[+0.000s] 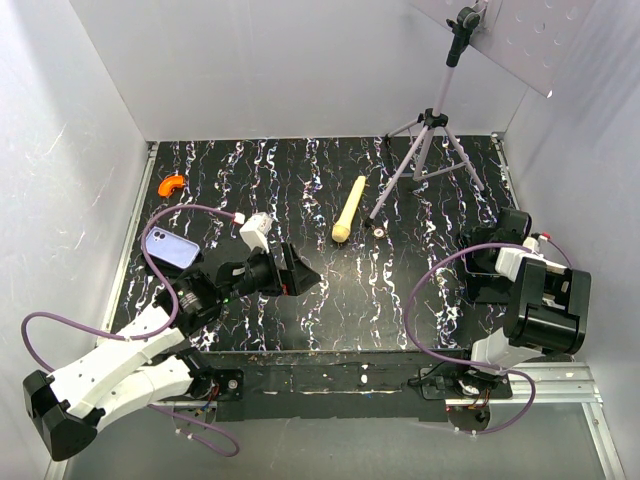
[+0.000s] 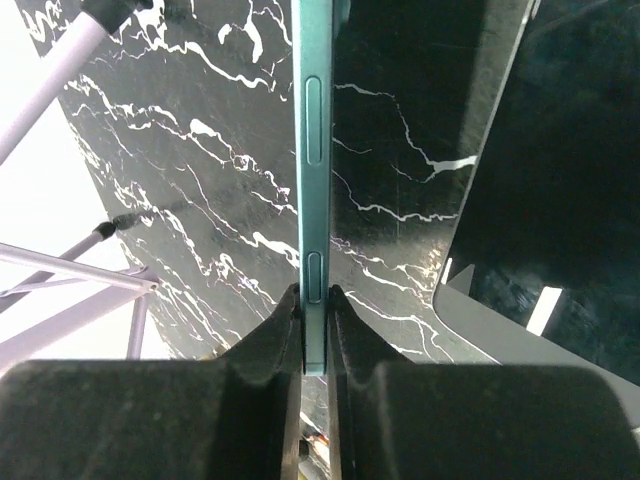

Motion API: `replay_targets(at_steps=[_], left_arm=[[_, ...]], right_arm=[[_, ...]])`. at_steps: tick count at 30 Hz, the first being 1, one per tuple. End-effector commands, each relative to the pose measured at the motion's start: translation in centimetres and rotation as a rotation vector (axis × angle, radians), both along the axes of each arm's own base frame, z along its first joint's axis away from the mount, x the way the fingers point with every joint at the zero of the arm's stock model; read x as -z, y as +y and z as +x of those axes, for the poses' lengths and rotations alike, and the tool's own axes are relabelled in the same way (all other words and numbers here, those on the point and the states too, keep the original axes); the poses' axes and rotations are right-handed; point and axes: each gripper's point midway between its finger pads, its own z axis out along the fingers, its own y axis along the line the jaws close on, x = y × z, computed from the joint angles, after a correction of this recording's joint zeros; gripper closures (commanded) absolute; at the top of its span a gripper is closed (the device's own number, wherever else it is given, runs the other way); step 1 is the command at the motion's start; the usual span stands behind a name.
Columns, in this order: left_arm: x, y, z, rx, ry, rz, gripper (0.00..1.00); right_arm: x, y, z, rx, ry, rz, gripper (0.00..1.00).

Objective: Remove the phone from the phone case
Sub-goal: Place the phone at the center of the board, then reset both arms

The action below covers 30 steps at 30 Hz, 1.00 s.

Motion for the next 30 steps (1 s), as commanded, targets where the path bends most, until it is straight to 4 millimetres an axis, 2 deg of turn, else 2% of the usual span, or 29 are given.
replay_targets(at_steps=[1, 4, 15, 19, 21, 24, 26, 28, 30], left_arm=[[-1.6, -0.2, 0.0, 0.009, -0.029, -0.016, 0.02], [-1.6, -0.1, -0.1, 0.007, -0.026, -0.021, 0.02], [-1.3, 0.2, -0.4, 0.000, -0.011, -0.029, 0.02], [-1.2, 0.2, -0.5, -0.003, -0.006, -0.031, 0.02], [-1.4, 0.2, -0.5, 0.001, -0.005, -0.036, 0.02], [-1.6, 0.2, -0.5, 0.001, -0.011, -0.037, 0.02], [-2.2, 0.4, -0.3, -0.007, -0.033, -0.037, 0.02], [-3.0, 0.7, 0.2, -0.021, -0.074, -0.025, 0.02], [-3.9, 1.8, 1.1, -0.078, -0.130, 0.004, 0.02]], right_arm=[[-0.5, 0.2, 1.5, -0.023, -0.075, 0.017, 0.82], [-0.3, 0.5, 1.5, -0.030, -0.075, 0.035, 0.77], [-1.1, 0.5, 0.2, -0.076, -0.019, -0.005, 0.39], [-2.1, 0.4, -0.7, -0.108, -0.008, -0.045, 0.30], [-2.7, 0.5, -1.5, -0.135, 0.012, -0.066, 0.29], [-5.3, 3.0, -2.2, -0.296, -0.053, -0.061, 0.28], [-7.3, 4.8, -2.9, -0.472, -0.095, -0.119, 0.28], [-8.7, 6.6, -4.6, -0.649, -0.064, -0.210, 0.28], [-9.8, 8.0, -7.2, -0.806, -0.046, -0.354, 0.27]])
